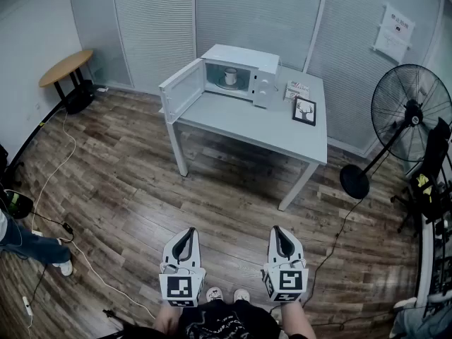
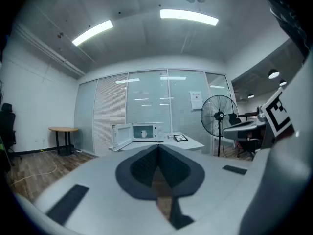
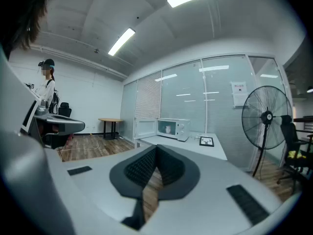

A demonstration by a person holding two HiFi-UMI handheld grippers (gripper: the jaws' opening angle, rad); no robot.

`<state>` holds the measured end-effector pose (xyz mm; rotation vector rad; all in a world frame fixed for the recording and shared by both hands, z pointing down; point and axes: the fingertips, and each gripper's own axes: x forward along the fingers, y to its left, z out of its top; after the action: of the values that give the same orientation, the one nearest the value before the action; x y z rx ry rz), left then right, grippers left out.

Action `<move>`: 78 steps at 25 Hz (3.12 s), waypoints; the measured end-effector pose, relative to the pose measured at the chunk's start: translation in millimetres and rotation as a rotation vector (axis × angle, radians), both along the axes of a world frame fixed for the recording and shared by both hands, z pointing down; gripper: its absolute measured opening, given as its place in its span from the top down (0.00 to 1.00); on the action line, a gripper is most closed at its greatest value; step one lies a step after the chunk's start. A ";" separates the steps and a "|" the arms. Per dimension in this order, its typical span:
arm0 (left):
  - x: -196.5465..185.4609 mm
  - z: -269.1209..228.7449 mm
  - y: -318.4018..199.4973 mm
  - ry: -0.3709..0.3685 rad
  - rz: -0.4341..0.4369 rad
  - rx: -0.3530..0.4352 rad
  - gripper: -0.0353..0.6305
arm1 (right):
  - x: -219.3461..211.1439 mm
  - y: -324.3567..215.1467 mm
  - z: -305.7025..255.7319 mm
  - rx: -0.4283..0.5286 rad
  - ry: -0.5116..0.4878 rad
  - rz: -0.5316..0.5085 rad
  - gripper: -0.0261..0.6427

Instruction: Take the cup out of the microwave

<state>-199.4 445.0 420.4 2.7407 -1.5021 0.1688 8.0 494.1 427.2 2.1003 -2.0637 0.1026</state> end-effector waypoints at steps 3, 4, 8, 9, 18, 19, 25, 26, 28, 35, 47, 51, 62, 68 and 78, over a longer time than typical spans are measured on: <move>-0.2 3.5 0.2 0.023 0.015 -0.019 0.94 | -8.4 -0.2 1.7 -0.003 0.006 -0.009 0.96; 0.3 5.1 0.9 0.031 0.023 -0.027 0.94 | -10.3 0.2 2.5 -0.005 0.011 -0.010 0.96; 2.9 8.8 2.3 0.041 0.055 -0.046 0.94 | -9.7 -0.9 2.8 0.003 0.015 0.014 0.96; 3.1 9.3 1.8 0.037 0.062 -0.045 0.94 | -9.1 -1.8 2.8 0.010 0.009 0.020 0.96; -2.6 19.0 -22.0 0.070 0.034 -0.051 0.94 | -13.6 -26.3 16.9 0.028 -0.034 -0.043 0.95; -0.5 21.3 -27.1 0.069 0.029 -0.050 0.94 | -12.1 -32.7 19.2 0.031 -0.038 -0.050 0.95; 23.5 31.6 -68.4 0.059 0.016 -0.075 0.94 | 1.3 -85.8 26.9 0.003 -0.033 -0.121 0.95; 28.1 34.2 -77.0 0.065 0.019 -0.088 0.94 | 4.4 -96.1 27.0 0.006 -0.035 -0.127 0.95; 37.9 38.9 -96.7 0.075 0.011 -0.111 0.94 | 11.9 -119.2 28.3 0.004 -0.041 -0.143 0.95; 84.8 35.4 -163.4 0.087 -0.023 -0.127 0.94 | 51.0 -194.6 26.1 -0.013 -0.048 -0.196 0.95; 168.0 40.5 -244.2 0.089 -0.042 -0.155 0.94 | 111.8 -283.2 41.0 -0.084 -0.089 -0.303 0.95; 176.4 46.0 -258.7 0.078 -0.049 -0.171 0.94 | 119.6 -299.0 46.1 -0.097 -0.094 -0.306 0.95; 179.7 52.0 -322.2 0.064 -0.016 -0.139 0.94 | 126.6 -357.9 53.2 -0.081 -0.111 -0.259 0.95; 169.7 48.6 -377.7 0.053 0.027 -0.138 0.94 | 117.7 -407.2 49.4 -0.079 -0.111 -0.224 0.95; 156.4 48.6 -477.1 0.054 0.126 -0.147 0.94 | 100.7 -485.5 49.1 -0.088 -0.099 -0.118 0.95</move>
<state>-43.0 -32.1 469.0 2.6995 -1.2515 0.1959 108.7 8.6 476.4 1.9541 -2.1916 0.2800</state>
